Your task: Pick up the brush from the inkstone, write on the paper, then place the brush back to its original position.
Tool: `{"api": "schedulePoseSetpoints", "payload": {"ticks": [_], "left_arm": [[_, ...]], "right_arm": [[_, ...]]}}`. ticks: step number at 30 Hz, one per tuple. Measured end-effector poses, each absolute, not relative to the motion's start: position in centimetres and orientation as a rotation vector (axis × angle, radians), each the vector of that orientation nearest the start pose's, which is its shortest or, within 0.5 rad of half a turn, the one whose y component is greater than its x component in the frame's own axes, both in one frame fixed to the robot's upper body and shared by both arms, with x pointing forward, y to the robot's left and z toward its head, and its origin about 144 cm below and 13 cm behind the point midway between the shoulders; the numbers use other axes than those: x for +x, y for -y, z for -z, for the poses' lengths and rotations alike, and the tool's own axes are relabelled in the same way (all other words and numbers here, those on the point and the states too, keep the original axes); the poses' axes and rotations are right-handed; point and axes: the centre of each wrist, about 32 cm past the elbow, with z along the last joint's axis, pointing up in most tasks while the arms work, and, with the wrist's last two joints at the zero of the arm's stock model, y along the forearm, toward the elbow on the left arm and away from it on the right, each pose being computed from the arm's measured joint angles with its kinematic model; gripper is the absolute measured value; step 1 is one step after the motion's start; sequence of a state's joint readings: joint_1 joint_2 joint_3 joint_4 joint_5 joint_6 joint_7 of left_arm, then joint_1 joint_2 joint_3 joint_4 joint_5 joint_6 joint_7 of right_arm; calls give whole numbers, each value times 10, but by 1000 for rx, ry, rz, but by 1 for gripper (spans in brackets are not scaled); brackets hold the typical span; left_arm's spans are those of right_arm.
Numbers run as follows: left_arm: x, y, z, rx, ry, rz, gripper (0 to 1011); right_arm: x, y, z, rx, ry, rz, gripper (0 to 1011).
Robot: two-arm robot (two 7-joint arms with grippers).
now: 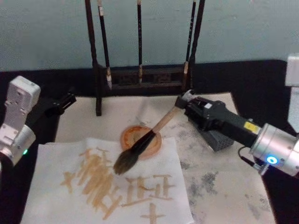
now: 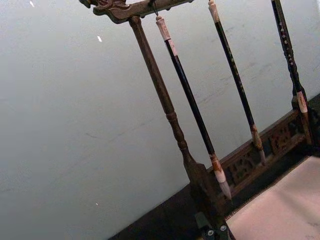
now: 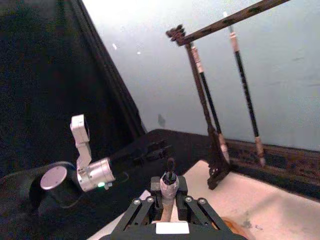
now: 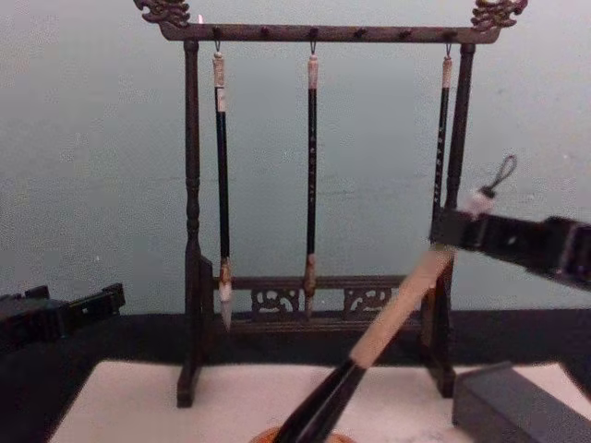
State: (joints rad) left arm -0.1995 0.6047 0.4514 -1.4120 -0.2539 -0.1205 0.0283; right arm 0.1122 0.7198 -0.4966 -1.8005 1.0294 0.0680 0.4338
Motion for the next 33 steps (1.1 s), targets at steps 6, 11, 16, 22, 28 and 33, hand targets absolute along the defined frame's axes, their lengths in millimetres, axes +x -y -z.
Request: {"api": "schedulePoseSetpoints", "payload": {"ticks": [6, 11, 16, 22, 28, 33], "left_arm": [[489, -310, -1140, 304, 285, -1248, 1002], [489, -310, -1140, 305, 285, -1248, 1002], [489, -310, -1140, 305, 285, -1248, 1000], [489, -310, -1140, 304, 285, -1248, 1002], [489, -310, -1140, 304, 285, -1248, 1002], [489, -310, -1140, 305, 285, -1248, 1002]], "right_arm": [[443, 247, -1204, 127, -305, 582, 176], [444, 238, -1205, 120, -295, 564, 176], [445, 228, -1203, 118, -297, 541, 176], [447, 221, -1199, 112, -310, 528, 176], [448, 219, -1195, 107, -320, 530, 176], [449, 222, -1191, 103, -330, 544, 176]]}}
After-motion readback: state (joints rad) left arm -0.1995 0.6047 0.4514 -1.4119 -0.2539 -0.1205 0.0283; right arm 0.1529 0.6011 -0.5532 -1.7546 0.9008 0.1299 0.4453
